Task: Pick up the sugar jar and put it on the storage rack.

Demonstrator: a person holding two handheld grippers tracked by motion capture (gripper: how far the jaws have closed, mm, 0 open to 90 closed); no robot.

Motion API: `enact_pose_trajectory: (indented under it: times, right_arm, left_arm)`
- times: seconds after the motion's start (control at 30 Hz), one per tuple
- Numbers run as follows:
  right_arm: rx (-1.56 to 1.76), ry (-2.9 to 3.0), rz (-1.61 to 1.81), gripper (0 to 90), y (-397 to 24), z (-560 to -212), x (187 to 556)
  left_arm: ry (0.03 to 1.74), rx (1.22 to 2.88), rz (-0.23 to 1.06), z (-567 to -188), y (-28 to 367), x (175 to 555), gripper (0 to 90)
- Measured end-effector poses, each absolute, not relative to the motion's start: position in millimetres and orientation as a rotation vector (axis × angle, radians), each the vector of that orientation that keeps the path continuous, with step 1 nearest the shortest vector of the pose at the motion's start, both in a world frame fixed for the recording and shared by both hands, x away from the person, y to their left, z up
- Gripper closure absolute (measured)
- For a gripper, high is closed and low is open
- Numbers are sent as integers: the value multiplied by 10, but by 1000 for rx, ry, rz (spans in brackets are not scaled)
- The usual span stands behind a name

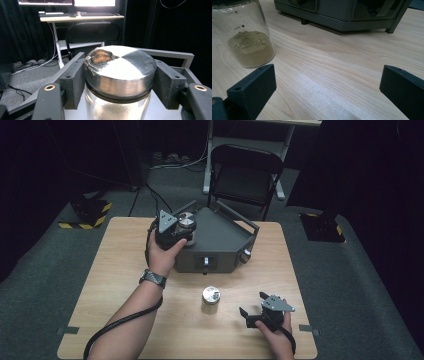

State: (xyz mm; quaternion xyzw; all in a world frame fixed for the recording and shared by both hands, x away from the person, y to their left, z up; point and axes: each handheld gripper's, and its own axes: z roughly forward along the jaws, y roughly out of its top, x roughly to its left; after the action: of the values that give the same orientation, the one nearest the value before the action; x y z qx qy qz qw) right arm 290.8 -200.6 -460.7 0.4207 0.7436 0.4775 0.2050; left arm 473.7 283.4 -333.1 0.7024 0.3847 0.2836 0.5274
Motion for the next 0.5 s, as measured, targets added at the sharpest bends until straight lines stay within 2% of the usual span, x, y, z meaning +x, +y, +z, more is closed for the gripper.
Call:
enact_pose_trajectory:
  times: [0.5]
  right_arm:
    - [1166, 2078, 1335, 5, -2008, -4608, 2915]
  left_arm:
    - [923, 1700, 677, -3420, 2784, 4801, 334]
